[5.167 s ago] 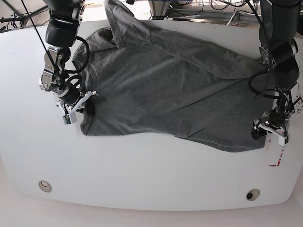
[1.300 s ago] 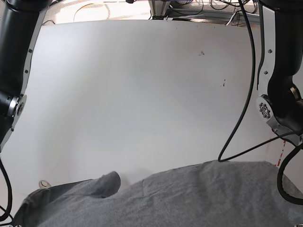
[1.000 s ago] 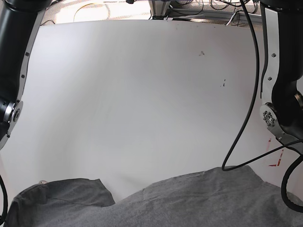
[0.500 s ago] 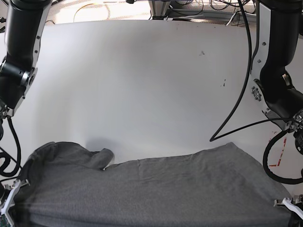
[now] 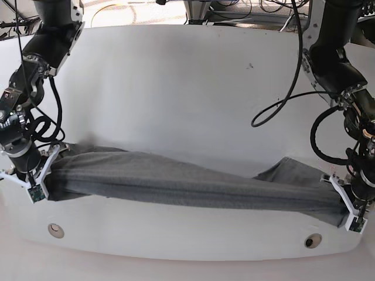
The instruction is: Fold the T-shirt properly
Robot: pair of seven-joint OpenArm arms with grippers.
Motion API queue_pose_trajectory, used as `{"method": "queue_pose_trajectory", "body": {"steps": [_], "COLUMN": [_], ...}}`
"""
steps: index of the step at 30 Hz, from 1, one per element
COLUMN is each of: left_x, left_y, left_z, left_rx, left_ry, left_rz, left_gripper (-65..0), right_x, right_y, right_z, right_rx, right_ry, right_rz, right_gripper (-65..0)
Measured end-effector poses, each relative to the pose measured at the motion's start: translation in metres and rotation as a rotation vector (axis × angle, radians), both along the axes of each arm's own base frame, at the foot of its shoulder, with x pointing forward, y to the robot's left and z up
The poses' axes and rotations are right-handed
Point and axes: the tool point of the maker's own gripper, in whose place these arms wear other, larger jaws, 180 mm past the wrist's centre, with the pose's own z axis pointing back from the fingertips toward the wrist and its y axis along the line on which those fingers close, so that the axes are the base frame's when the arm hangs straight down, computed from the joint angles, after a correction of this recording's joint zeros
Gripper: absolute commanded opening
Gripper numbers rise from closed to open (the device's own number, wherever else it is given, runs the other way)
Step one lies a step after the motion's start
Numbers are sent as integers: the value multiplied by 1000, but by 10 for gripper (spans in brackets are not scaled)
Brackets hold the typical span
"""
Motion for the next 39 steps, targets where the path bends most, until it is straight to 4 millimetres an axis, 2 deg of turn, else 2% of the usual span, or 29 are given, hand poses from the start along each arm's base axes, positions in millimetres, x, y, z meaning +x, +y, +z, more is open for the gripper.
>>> {"method": "queue_pose_trajectory", "body": {"steps": [5,8,11,14,21,24,31,36,39], "left_x": [-31,-57,-79,-101,-145,-163,-190,-187,-181], "left_y": [12,24,29,38,47,51,67,66,66], "left_z": [-46,-83,-109,-129,-166,-178,-187,-186,-181], "left_rx": [15,9,22,51,87,106,171,171,159], "left_ry": [114,228,313,392,539,593,671,649,614], "left_rz": [25,67,73,77,86,71,53,32,32], "left_gripper": [-650,-650,-650,-650,-650,-650,-650,-650,-650], "right_x": [-28,-55,-77,-96,-128,-141,-164,-176,-176], "right_y": [6,7,12,18,28,29,35,34,34], "right_z": [-47,-84,-111,-132,-162,-171,-186,-193,-193], "right_rx": [68,119,146,169,202,201,222,218,217], "right_ry": [95,187,262,322,417,455,514,548,551], "right_rz": [-19,-48,-64,-62,-69,-75,-69,-74,-76], "right_gripper": [-648,-648,-648,-648,-648,-648,-648,-650,-650]}}
